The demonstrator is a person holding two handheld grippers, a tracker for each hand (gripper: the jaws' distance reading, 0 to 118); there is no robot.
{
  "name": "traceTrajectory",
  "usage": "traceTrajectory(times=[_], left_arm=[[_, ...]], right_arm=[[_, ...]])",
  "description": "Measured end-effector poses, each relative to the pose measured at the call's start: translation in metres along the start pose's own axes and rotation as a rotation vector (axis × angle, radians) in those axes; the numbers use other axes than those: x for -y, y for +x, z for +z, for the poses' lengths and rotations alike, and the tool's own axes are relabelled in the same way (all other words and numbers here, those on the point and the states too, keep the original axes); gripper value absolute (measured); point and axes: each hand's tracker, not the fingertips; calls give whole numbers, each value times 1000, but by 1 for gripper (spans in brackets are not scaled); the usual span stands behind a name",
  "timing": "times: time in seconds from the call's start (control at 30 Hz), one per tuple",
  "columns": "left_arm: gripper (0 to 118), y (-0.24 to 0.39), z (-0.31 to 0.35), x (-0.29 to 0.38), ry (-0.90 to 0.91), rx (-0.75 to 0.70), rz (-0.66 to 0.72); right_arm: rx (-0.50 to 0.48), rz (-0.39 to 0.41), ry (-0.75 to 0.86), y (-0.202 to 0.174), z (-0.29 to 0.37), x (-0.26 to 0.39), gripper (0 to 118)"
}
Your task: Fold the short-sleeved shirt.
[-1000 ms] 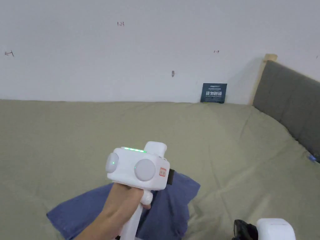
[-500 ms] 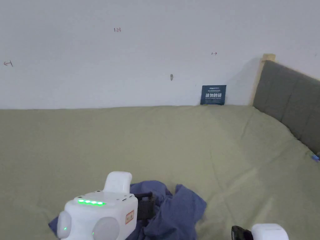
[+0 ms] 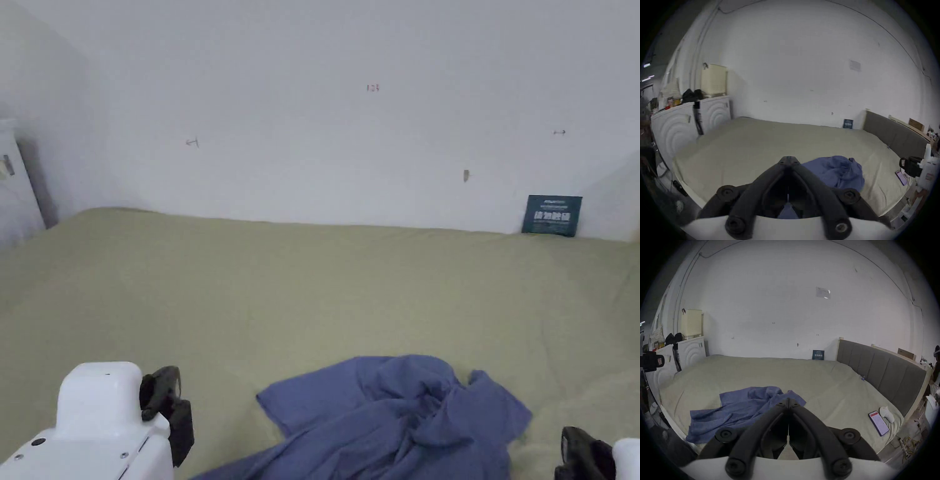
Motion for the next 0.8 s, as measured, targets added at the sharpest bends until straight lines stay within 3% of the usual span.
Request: traceTrajectory(times=[0.23, 0.5, 0.53, 0.57, 0.6, 0.7, 0.8], left_arm=[[0, -24, -3, 7, -81, -10, -1], [0, -56, -112, 60, -494, 61, -61], [7, -59, -126, 69, -515, 71, -36], [34, -61, -140, 76, -551, 75, -39], [90, -61, -153, 83, -604, 78, -56], [118, -63, -186, 107, -713, 86, -61], [118, -58, -210, 130, -752, 69, -107]], right_arm=[[-50, 8, 9, -21, -1, -6, 3], [-99, 1, -60, -35, -15, 10, 3], [-99, 0, -74, -36, -18, 13, 3], [-100, 2, -87, -36, -21, 15, 3], [-100, 7, -98, -36, -24, 18, 3], [-90, 19, -122, -33, -33, 22, 3], [-78, 16, -151, -28, -44, 26, 3]])
